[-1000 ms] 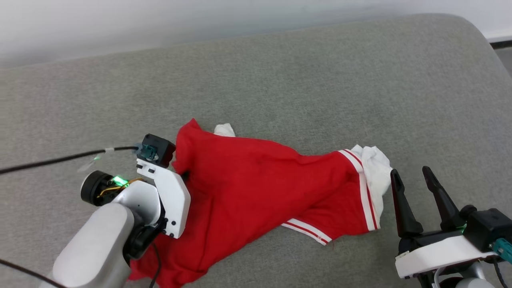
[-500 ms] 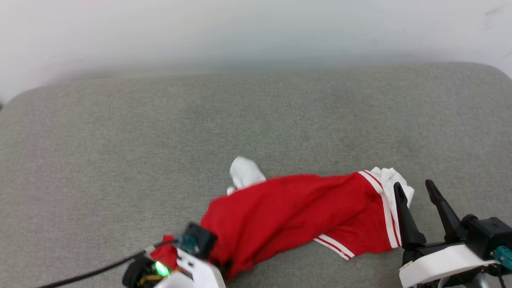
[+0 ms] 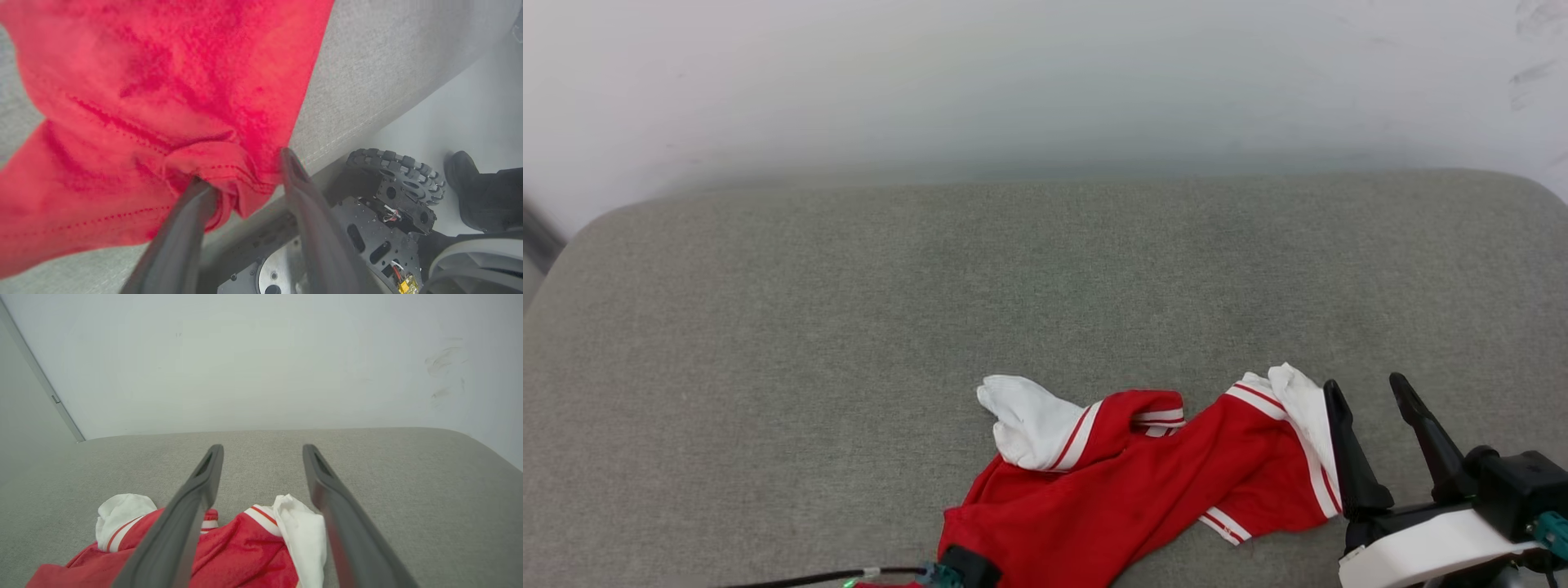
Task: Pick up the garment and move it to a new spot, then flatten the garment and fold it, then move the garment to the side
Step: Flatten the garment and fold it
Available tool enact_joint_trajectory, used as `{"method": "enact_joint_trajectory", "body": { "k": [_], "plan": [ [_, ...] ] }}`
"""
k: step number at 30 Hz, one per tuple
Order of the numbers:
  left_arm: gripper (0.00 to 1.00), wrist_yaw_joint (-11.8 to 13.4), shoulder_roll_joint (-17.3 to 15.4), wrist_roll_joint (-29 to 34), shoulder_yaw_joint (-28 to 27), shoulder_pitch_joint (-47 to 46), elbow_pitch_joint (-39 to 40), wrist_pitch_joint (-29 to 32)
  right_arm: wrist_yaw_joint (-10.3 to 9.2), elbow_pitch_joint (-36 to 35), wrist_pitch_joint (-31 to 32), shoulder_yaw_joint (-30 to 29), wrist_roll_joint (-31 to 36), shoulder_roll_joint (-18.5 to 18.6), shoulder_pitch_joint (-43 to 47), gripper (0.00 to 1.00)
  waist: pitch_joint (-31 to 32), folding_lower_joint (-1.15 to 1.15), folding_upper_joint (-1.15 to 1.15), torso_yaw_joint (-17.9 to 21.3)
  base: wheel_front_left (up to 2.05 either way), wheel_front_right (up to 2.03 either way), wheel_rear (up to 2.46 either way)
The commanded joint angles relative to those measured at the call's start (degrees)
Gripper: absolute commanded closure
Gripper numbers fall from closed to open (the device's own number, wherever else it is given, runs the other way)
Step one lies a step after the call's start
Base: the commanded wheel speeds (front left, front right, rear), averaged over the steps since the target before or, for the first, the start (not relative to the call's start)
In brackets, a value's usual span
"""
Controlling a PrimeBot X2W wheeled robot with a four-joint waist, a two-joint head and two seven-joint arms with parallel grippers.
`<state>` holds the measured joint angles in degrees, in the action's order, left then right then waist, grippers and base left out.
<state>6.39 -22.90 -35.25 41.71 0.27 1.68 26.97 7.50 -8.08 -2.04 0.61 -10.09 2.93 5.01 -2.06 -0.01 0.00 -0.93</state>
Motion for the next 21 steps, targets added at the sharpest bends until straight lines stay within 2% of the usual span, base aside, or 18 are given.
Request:
{"method": "enact_joint_trajectory", "body": {
  "k": [1, 4, 12, 17, 21],
  "plan": [
    [0.0, 0.3, 0.3, 0.5, -0.7, -0.5, 0.5, -1.5, -0.02, -0.6, 0.1, -0.1, 0.2, -0.1, 0.5, 0.0, 0.3, 0.01, 0.0, -0.1, 0.0, 0.0, 0.0],
    [0.0, 1.1, 0.7, 1.4, -1.8, -1.3, 1.7, -4.3, -0.03, -1.4, 0.5, -0.3, 0.2, -0.1, 1.0, 0.0, 0.7, 0.01, 0.0, -0.3, 0.0, 0.0, 0.0],
    [0.0, 3.0, -0.6, 4.0, -6.5, -7.1, 5.9, -8.5, -0.03, -2.8, 0.9, -0.4, -0.4, -0.1, 1.2, 0.0, 0.6, 0.01, 0.0, 0.0, 0.0, 0.0, 0.0],
    [0.0, 1.1, -1.5, 3.5, -7.9, -14.1, 2.8, -4.9, -0.03, -3.2, 0.6, -0.2, -1.0, -0.1, 0.0, 0.0, -2.0, 0.01, 0.0, 1.2, 0.0, 0.0, 0.0],
    [0.0, -0.7, -1.0, 1.7, -8.2, -18.9, -0.9, -1.4, -0.03, -2.8, 0.2, 0.0, -0.9, -0.1, -1.1, 0.0, -4.2, 0.01, 0.0, 2.1, 0.0, 0.0, 0.0]
  ]
}}
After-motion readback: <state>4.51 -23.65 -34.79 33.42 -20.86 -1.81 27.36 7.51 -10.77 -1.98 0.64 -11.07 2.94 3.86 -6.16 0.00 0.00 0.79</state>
